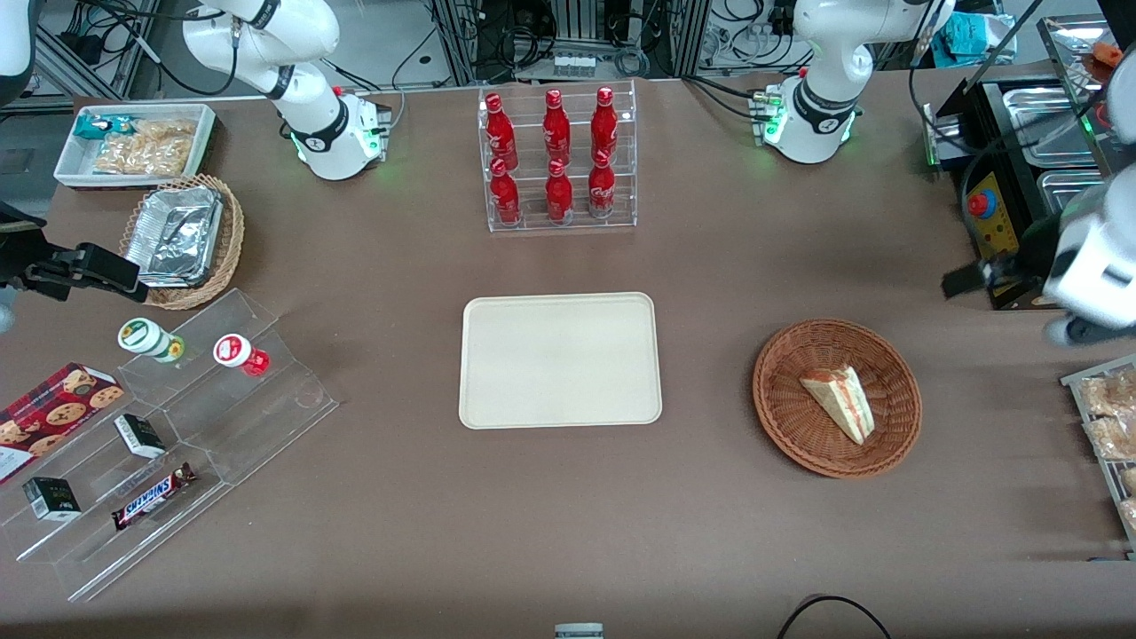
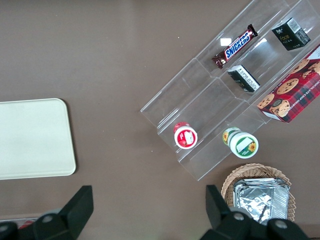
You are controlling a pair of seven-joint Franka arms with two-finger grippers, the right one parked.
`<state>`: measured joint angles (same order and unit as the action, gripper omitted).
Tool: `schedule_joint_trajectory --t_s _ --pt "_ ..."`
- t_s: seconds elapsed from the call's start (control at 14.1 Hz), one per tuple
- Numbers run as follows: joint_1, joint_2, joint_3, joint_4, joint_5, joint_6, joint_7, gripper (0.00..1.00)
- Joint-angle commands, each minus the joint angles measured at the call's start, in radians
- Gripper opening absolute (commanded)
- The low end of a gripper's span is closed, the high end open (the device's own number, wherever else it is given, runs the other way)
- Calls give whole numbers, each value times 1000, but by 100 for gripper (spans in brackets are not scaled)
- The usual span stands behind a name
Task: Place sandwich from basket to tray
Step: 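Move the left gripper down over the sandwich in the wicker basket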
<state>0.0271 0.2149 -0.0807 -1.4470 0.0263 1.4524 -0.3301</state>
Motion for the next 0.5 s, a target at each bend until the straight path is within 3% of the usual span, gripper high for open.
schedule_joint_trajectory --t_s 0.0,0.43 --pt "-7 79 -5 -65 -2 118 -102 100" --pt "-30 296 -10 -111 -3 374 -300 100"
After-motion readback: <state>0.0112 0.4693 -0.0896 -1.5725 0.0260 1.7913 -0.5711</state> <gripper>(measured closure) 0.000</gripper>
